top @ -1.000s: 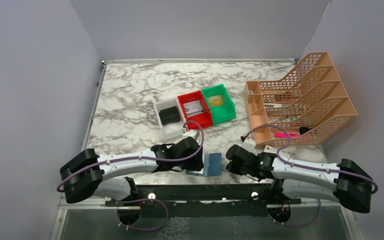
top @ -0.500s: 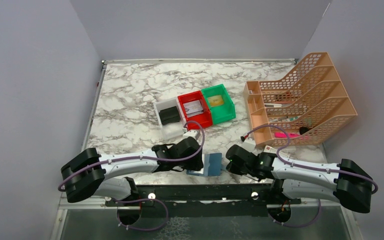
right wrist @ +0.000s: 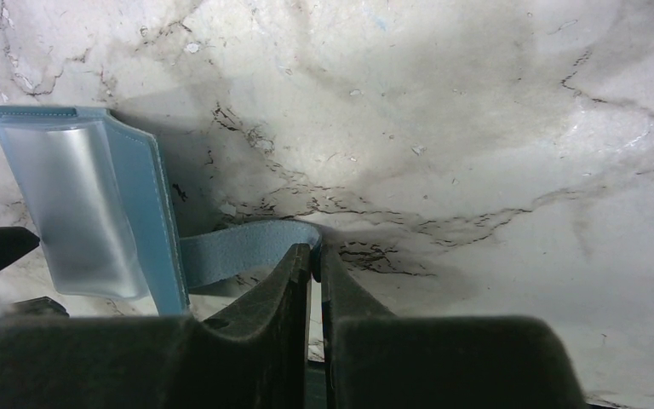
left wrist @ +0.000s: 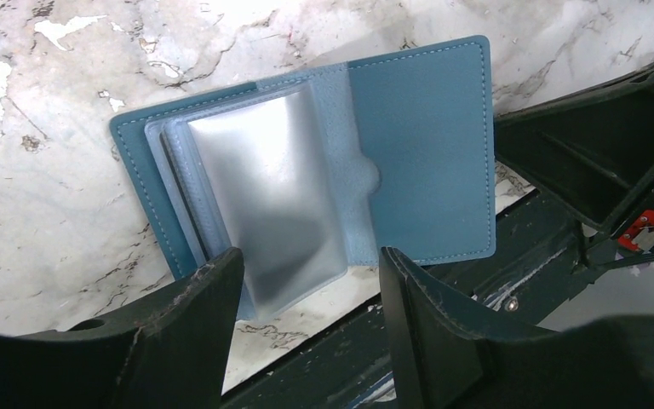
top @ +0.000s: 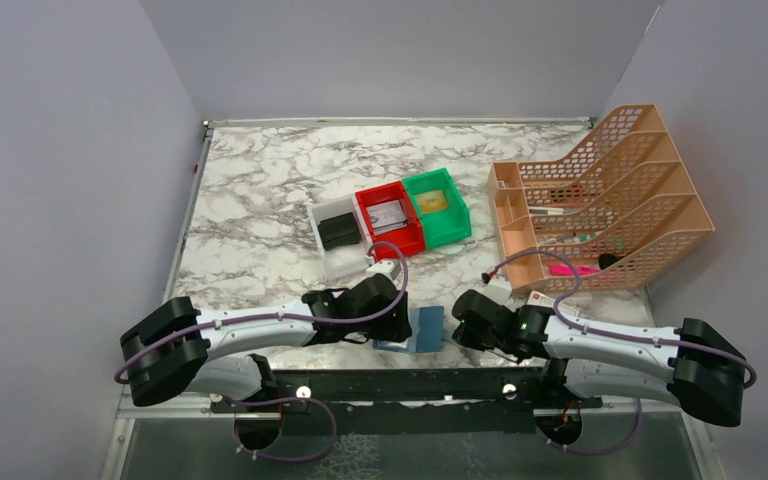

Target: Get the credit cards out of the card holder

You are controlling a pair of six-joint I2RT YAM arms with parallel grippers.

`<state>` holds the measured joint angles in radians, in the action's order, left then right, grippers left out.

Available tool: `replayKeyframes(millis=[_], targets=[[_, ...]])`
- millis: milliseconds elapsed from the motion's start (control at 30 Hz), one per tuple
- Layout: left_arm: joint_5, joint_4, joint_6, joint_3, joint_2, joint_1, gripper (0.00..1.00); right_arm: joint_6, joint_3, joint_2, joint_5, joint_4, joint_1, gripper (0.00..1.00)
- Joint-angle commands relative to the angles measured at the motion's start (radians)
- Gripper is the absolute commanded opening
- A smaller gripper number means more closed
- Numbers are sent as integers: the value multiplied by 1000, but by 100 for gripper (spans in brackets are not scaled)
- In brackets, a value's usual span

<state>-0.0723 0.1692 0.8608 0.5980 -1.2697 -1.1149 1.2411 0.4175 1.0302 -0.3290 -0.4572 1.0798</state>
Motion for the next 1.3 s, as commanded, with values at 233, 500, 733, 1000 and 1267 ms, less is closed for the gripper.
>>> replayKeyframes(millis=[233,500,733,1000,1267], targets=[[7,33,9,10,-22,-4,63,-76,87,-95,-27,-128,-3,30],[7,30,-9,37,-50,-8,62,-256,153,-226,81,-12,-3,43],[16,29,-19,52,-77,-12,61,-346,204,-58,239,188,-3,37],[0,28,-8,31,-38,-14,61,-364,295,24,102,40,-1,30],[14,11,-8,27,-34,-15,61,-337,287,209,102,-44,-2,29]])
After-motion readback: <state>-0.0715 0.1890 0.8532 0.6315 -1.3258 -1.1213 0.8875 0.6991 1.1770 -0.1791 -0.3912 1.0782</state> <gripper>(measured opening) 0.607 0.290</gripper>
